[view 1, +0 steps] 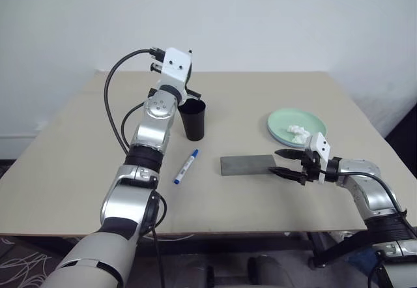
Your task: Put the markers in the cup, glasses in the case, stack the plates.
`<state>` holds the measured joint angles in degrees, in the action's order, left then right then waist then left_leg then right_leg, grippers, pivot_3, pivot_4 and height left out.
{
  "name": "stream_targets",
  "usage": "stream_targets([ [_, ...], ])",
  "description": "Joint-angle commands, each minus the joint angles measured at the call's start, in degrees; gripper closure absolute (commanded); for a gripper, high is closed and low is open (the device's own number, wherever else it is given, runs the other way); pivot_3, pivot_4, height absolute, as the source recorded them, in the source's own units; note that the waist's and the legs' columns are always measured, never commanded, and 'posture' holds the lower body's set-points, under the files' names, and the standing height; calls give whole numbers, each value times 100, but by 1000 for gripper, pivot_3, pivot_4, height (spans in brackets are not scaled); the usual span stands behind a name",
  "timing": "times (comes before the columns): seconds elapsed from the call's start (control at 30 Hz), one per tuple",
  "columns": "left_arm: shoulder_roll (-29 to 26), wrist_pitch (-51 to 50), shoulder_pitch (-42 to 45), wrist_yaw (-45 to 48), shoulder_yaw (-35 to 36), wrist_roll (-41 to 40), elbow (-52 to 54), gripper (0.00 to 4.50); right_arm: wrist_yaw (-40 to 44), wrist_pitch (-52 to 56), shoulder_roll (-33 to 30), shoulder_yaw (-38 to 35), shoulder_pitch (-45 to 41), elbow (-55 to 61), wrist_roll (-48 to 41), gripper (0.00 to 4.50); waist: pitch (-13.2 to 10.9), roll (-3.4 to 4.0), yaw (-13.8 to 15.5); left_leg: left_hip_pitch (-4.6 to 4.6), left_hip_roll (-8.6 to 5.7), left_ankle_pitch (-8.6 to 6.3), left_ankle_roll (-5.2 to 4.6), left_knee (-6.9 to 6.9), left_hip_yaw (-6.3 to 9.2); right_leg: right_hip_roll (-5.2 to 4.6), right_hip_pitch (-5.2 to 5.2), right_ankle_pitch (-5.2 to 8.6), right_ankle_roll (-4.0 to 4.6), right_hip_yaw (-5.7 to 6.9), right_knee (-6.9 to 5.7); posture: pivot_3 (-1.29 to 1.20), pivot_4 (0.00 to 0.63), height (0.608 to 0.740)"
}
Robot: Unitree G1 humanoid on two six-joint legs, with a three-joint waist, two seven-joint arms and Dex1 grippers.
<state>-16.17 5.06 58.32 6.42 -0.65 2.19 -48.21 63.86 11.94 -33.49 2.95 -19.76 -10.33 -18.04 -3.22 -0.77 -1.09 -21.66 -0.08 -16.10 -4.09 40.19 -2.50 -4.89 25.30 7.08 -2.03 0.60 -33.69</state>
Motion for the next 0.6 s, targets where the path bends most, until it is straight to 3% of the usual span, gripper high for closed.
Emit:
stream_targets([
  [0.03, -18, 556, 356, -131, 128, 54, -519, 4447, -47, -120, -36, -170, -160, 196, -59, 1245, 0, 0, 0, -2, 0, 0, 0, 0, -1, 0, 0, 0, 0, 3, 0, 0, 0, 733],
  [0.6, 352, 1753, 466, 312, 393, -134, -1734, 4447, -146, -332, -25, -129, -107, 109, 3, 1245, 0, -2, 0, -7, 0, -1, 2, 0, -3, -3, 0, -1, 0, 13, 2, 0, 0, 733],
])
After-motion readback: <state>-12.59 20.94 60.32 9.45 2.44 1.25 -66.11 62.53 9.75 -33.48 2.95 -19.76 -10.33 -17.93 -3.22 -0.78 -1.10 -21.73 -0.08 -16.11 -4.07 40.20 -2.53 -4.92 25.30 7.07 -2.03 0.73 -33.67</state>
